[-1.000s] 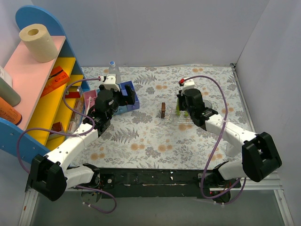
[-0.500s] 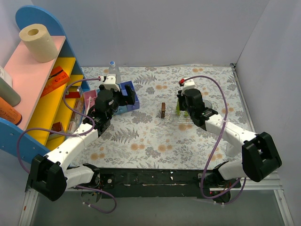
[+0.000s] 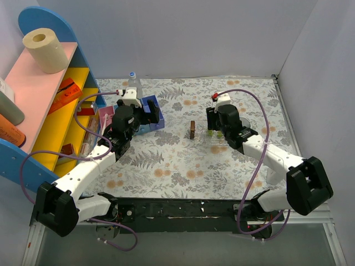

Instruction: Prepare toiletry sets of a toothbrush and toothpaste on the tray

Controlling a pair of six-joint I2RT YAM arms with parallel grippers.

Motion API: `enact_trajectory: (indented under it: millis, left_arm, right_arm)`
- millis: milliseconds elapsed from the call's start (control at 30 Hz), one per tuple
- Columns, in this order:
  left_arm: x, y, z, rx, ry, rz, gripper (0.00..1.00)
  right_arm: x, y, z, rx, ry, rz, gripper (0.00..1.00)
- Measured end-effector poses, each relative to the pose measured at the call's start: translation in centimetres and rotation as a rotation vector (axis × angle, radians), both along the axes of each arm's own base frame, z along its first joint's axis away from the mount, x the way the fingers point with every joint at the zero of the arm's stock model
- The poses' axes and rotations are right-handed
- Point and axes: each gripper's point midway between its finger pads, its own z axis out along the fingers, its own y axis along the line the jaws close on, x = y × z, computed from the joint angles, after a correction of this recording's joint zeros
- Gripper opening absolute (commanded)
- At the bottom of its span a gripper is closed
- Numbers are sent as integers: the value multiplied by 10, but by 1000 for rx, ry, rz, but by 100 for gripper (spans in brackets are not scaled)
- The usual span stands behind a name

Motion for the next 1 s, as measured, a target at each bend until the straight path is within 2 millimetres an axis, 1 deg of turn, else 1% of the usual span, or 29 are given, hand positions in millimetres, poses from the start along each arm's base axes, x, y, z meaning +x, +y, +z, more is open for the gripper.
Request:
enact_trajectory:
  millis: [167,233,467,667,1000]
  left_arm:
    - [0,0,0,1,0,0,98]
    - [0,0,0,2,-1,0,98]
    - [0,0,0,3,-1,0,98]
    - [1,6,-2,12,4,34,98]
    - [7,19,-15,43,36,106,98]
  right_arm:
    - [-1,-1,6,2,-13,2,68]
    - [-2,-1,9,5,-20,3,69]
    - [-2,-2,15,2,-36,9,77]
    - [-3,-4,18,5,-40,4,78]
    - [-9,-5,49,73,-101,3,76]
